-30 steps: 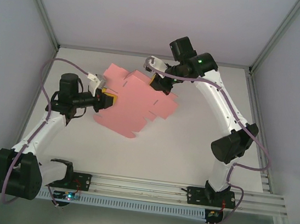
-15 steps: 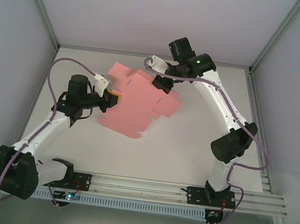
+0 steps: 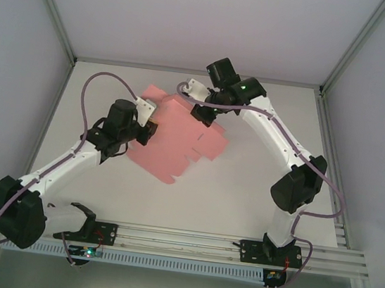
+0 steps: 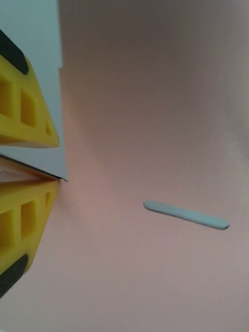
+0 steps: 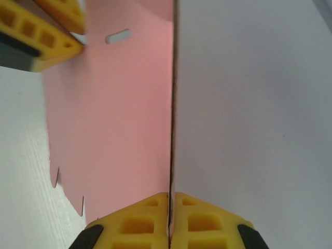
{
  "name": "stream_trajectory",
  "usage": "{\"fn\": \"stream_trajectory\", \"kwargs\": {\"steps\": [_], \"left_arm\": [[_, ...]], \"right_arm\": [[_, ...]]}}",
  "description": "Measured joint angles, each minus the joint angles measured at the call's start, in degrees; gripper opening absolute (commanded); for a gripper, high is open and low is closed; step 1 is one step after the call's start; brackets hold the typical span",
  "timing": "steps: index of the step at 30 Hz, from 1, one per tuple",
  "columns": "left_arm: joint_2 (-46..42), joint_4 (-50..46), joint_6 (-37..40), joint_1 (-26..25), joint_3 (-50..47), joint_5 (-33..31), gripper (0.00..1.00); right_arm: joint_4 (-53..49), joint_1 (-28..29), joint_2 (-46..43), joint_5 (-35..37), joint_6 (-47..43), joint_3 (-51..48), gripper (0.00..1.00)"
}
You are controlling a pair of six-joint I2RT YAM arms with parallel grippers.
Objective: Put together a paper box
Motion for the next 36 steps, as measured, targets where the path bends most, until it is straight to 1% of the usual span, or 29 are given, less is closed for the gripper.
{"fn": "stream_trajectory", "kwargs": {"steps": [7,10,13,17,19,22,23,26,27,30,33,36], "left_arm": [[3.28,-0.02,-0.59,-4.15,1.92,-7.13,0.21],[4.61,1.07,-0.92,-7.15,1.97,-11.74,0.21],[6.29,2.69,-1.40,-10.29,1.92,-17.88,0.23],[8.90,5.40,-4.26,-13.94,1.68,-25.20,0.23],[10.25,7.10,-6.69,-15.50,1.42,-27.26,0.25],[12.09,8.74,-9.97,-16.57,1.01,-28.20,0.26],[12.66,9.09,-10.91,-16.81,1.01,-28.41,0.29],[13.99,9.86,-13.75,-17.38,1.01,-28.37,0.44],[14.16,10.01,-14.58,-17.51,1.01,-28.20,0.48],[13.88,10.01,-16.59,-17.66,1.01,-27.82,0.49],[12.52,9.49,-18.64,-17.90,0.94,-27.17,0.49],[9.57,8.13,-21.14,-18.51,0.26,-26.10,0.57]], "right_arm": [[1.20,0.94,-2.86,2.29,2.84,-3.23,0.00],[1.86,1.90,-3.80,5.88,4.66,-4.48,0.00],[2.56,3.02,-4.48,9.51,6.84,-5.60,0.00],[3.76,3.76,-4.68,13.88,9.62,-7.02,0.00],[4.39,4.50,-4.68,16.59,10.58,-7.87,0.00],[4.87,5.64,-4.74,20.57,10.82,-9.16,0.00],[5.05,5.95,-4.74,21.84,10.80,-9.64,0.00],[5.25,6.19,-4.74,24.92,10.51,-10.73,0.00],[5.29,6.23,-4.74,25.64,10.25,-10.95,0.00],[6.16,6.32,-4.74,27.56,8.59,-11.45,0.00],[7.85,6.32,-4.74,28.04,6.99,-11.74,0.00],[9.62,6.43,-4.76,27.21,5.81,-11.80,0.00]]}}
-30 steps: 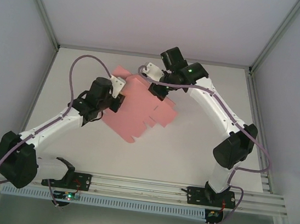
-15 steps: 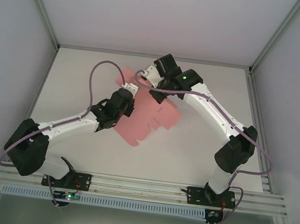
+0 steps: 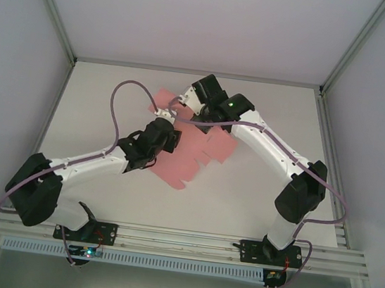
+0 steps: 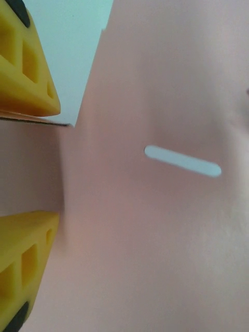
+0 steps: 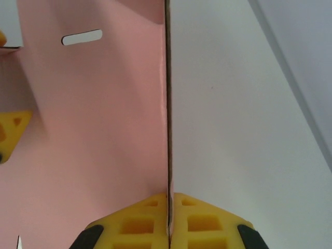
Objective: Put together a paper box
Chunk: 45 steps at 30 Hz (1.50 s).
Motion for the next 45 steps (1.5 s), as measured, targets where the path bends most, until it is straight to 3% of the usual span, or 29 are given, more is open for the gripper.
{"fn": "stream_trajectory", "kwargs": {"steps": [8,12,18,23,29,39,45], "left_arm": [[-10.03,-7.37,-4.87,-0.22,-2.62,-1.68,0.75],[-16.98,-12.90,-7.13,-0.22,-2.75,-5.88,1.00],[-28.17,-21.24,-10.95,0.92,-3.50,-12.57,1.00],[-34.99,-26.12,-13.33,7.54,-5.57,-14.40,1.00],[-34.86,-23.10,-10.75,17.57,-10.23,-1.07,1.00],[-21.94,-13.79,-1.95,17.92,-8.87,18.38,1.00],[-16.70,-10.01,-1.36,17.92,-8.87,20.59,0.98]], "right_arm": [[3.26,0.63,-1.25,-3.96,-2.27,-2.25,0.00],[6.45,0.20,-3.91,-6.45,-4.90,-5.84,0.00],[10.38,-1.40,-7.74,-10.97,-8.33,-10.54,0.00],[11.72,-3.13,-8.57,-14.95,-9.07,-11.52,0.00],[11.91,-3.93,-8.57,-18.78,-9.55,-11.52,0.00],[11.87,-4.85,-8.33,-20.85,-9.55,-11.13,0.00],[11.13,-5.03,-7.26,-20.85,-9.51,-10.23,0.00]]}}
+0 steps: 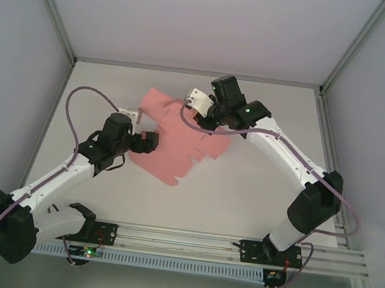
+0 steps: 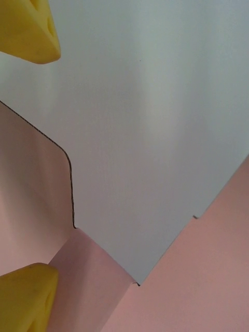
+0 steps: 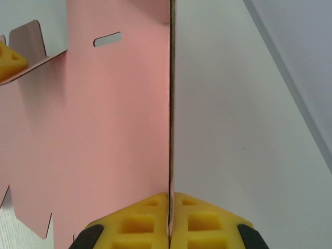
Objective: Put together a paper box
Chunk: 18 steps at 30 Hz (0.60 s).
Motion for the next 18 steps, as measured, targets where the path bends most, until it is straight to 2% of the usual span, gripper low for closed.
{"fn": "stream_trajectory", "kwargs": {"steps": [12,18], "left_arm": [[5.66,8.83,-0.68,0.00,-1.73,7.63,0.85],[7.21,12.68,-2.40,0.00,-3.06,10.56,0.64]], "right_arm": [[1.07,0.02,0.31,3.93,-0.85,-1.05,0.00],[2.49,0.59,-0.83,4.17,-4.68,-3.02,0.00]]}}
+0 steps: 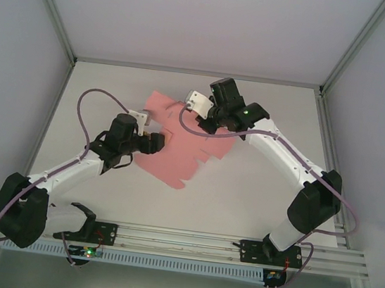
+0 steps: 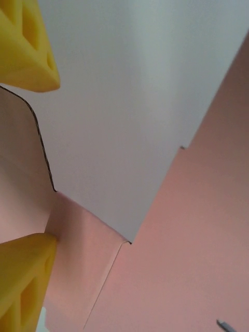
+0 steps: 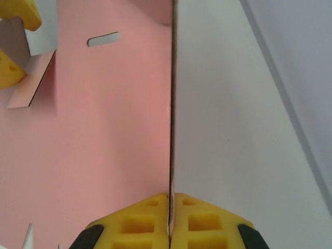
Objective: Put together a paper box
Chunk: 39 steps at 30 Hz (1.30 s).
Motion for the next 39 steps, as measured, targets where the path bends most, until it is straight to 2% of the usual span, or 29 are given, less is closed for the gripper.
{"fn": "stream_trajectory", "kwargs": {"steps": [8,15,19,22,23,24,28,32,35,39], "left_arm": [[3.96,1.31,-3.17,0.00,-0.39,0.04,0.60],[6.49,2.32,-5.03,0.00,-0.39,-0.07,0.57],[7.08,2.27,-6.45,0.02,-0.39,-0.50,0.68],[6.01,2.19,-6.64,0.00,-0.42,-0.76,0.87],[4.61,2.19,-6.27,0.00,-0.61,-0.85,0.97],[2.80,2.25,-5.88,0.00,-1.11,-0.90,1.00],[-9.79,1.88,-2.75,-0.04,-5.53,-1.86,1.00],[-21.88,-0.37,0.42,0.68,-8.24,-3.82,1.00],[-27.56,-0.79,2.36,3.08,-8.46,-2.82,1.00],[-30.49,-0.26,5.11,4.87,-9.75,2.19,1.00]], "right_arm": [[0.22,6.67,-6.01,-0.31,-6.49,-7.28,0.00],[0.52,8.72,-6.67,-0.72,-7.93,-10.43,0.00],[2.89,9.57,-6.14,2.91,-5.86,-10.86,0.00],[1.60,7.76,-3.61,3.58,-3.50,-6.43,0.00],[0.63,6.62,-2.43,2.95,-3.17,-4.00,0.00],[-0.42,5.46,-1.49,1.90,-3.21,-1.73,0.00],[-6.75,1.79,-0.96,-4.35,-7.58,3.98,0.00],[-14.21,0.87,-1.09,-10.69,-12.28,5.79,0.00],[-18.86,-0.22,-1.09,-15.52,-12.92,7.37,0.00],[-22.77,-2.47,-0.72,-21.90,-13.11,10.82,0.00]]}}
